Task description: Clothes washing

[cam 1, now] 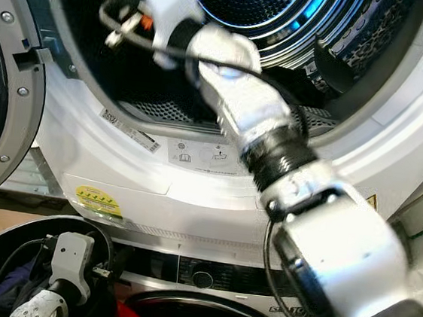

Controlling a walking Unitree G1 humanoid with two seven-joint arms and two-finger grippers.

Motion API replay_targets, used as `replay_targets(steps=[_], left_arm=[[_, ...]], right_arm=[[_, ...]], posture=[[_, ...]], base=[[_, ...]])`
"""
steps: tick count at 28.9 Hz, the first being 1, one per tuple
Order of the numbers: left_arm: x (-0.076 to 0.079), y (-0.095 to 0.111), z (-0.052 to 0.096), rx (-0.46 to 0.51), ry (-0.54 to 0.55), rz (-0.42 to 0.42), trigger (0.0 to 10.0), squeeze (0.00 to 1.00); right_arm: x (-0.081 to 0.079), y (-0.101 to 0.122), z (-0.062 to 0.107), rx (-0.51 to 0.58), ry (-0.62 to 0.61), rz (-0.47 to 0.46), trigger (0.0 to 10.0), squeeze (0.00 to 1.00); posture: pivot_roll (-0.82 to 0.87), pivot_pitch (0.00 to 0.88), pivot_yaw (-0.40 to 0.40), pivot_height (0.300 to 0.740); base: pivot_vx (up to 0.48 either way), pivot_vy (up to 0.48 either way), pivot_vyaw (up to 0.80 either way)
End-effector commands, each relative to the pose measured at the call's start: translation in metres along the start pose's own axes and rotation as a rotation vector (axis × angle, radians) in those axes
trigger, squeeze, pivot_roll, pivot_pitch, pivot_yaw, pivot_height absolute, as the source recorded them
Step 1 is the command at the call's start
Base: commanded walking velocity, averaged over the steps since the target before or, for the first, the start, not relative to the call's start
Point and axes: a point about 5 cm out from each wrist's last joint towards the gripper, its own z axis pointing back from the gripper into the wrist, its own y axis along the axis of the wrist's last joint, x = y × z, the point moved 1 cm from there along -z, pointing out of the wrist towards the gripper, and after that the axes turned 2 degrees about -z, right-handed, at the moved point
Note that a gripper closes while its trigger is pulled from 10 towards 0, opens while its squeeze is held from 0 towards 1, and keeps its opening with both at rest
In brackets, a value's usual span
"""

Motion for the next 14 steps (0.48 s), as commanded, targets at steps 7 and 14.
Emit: replay_targets(steps=[7, 14], left_arm=[[-0.001, -0.006, 0.005, -0.012, 0.025, -0.002, 10.0, 0.00], [-0.001, -0.008, 0.005, -0.019, 0.027, 0.002, 10.0, 0.00]], right_arm=[[0.101, -0.001, 0.028, -0.101, -0.498, 0.129, 0.0, 0.00], [0.110, -0.026, 0.038, -0.179, -0.518, 0.165, 0.0, 0.00]], posture=[[0.12, 0.000, 0.022, 0.740], [0.08, 0.000, 0.034, 0.740]], base=[[0.000, 0.000, 0.00], [0.000, 0.000, 0.00]])
